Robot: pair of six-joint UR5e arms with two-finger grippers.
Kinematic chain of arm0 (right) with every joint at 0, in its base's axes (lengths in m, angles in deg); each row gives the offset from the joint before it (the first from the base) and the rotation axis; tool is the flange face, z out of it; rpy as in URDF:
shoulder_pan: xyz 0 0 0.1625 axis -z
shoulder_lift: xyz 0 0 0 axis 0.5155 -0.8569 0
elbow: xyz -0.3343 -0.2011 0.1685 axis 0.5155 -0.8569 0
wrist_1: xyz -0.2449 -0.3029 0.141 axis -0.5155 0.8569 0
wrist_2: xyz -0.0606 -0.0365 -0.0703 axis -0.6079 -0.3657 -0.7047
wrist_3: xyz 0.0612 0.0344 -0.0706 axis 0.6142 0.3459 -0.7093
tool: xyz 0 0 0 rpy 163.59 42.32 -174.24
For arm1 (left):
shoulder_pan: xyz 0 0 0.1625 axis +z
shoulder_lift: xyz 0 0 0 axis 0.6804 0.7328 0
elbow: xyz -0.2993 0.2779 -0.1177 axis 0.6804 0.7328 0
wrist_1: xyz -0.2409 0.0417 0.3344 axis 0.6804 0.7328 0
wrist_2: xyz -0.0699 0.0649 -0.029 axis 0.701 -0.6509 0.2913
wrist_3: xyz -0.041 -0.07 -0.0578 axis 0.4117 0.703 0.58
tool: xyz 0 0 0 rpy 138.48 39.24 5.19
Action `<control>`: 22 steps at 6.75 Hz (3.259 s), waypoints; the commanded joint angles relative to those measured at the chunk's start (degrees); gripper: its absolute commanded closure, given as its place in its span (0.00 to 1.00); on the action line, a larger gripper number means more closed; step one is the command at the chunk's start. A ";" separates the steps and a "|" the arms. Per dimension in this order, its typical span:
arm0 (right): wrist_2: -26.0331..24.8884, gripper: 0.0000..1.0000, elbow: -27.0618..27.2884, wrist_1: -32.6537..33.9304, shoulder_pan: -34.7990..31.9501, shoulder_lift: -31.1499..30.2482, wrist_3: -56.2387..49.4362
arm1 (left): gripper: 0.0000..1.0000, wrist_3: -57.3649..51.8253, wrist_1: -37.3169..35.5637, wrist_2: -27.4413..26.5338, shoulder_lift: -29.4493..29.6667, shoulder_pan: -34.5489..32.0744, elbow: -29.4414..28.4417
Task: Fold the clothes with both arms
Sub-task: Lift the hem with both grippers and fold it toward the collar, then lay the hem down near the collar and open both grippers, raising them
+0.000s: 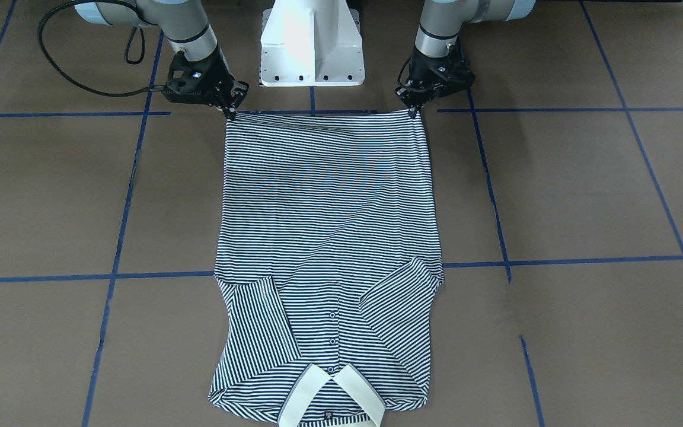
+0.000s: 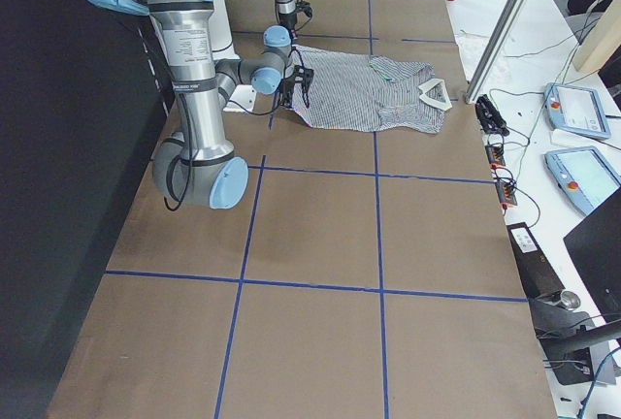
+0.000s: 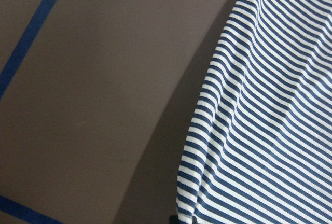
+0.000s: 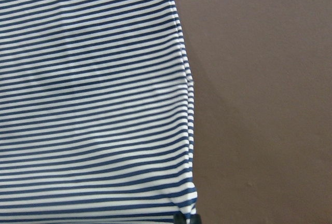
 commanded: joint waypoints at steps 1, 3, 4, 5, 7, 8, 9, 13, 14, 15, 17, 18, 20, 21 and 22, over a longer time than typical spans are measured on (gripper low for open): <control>3.49 1.00 5.63 0.02 1.68 -4.41 0.09 | 1.00 5.09 -0.34 -0.08 0.18 6.31 5.83; 6.42 1.00 10.29 0.02 4.30 -8.27 0.70 | 1.00 6.53 -9.54 -0.08 0.44 10.29 13.65; 6.50 1.00 13.36 -0.07 5.02 -10.81 0.79 | 1.00 6.53 -9.75 -0.08 0.27 10.47 14.47; 6.59 1.00 14.35 -0.07 4.41 -10.93 0.70 | 1.00 6.53 -9.75 0.01 0.18 9.87 14.57; 5.98 1.00 7.73 0.01 -6.58 -3.87 -10.89 | 1.00 5.66 -10.89 0.36 0.71 4.36 14.66; 5.28 1.00 3.33 0.02 -11.28 -1.11 -23.17 | 1.00 3.21 -10.89 0.36 1.32 -0.37 13.96; 4.93 1.00 -3.16 0.11 -16.02 4.48 -29.29 | 1.00 -2.47 -10.89 0.45 3.41 -6.77 12.30; 0.04 1.00 -29.87 -3.56 -23.45 24.98 -34.98 | 1.00 -8.66 -5.22 0.19 14.94 -20.96 -10.34; -0.70 1.00 -36.99 -8.72 -24.41 27.80 -34.98 | 1.00 -9.81 1.44 0.19 15.64 -25.16 -17.09; -0.70 1.00 -42.71 -12.16 -25.12 30.27 -34.98 | 1.00 -11.73 8.29 0.19 16.00 -27.12 -23.16; -0.53 1.00 -50.83 -12.90 -27.05 35.72 -35.07 | 1.00 -11.58 12.31 0.19 20.54 -28.54 -31.53; -0.53 1.00 -53.64 -12.90 -27.75 37.13 -35.24 | 1.00 -11.58 15.62 0.19 21.70 -28.81 -35.58; -0.53 1.00 -55.33 -12.90 -29.51 37.67 -36.47 | 1.00 -11.66 18.63 0.19 21.80 -29.34 -38.94; -0.53 1.00 -56.91 -12.90 -29.60 39.15 -36.48 | 1.00 -11.75 18.90 0.19 21.98 -29.34 -38.96; -0.53 1.00 -57.01 -12.90 -29.52 39.26 -36.39 | 1.00 -11.75 18.82 0.19 22.50 -29.42 -39.04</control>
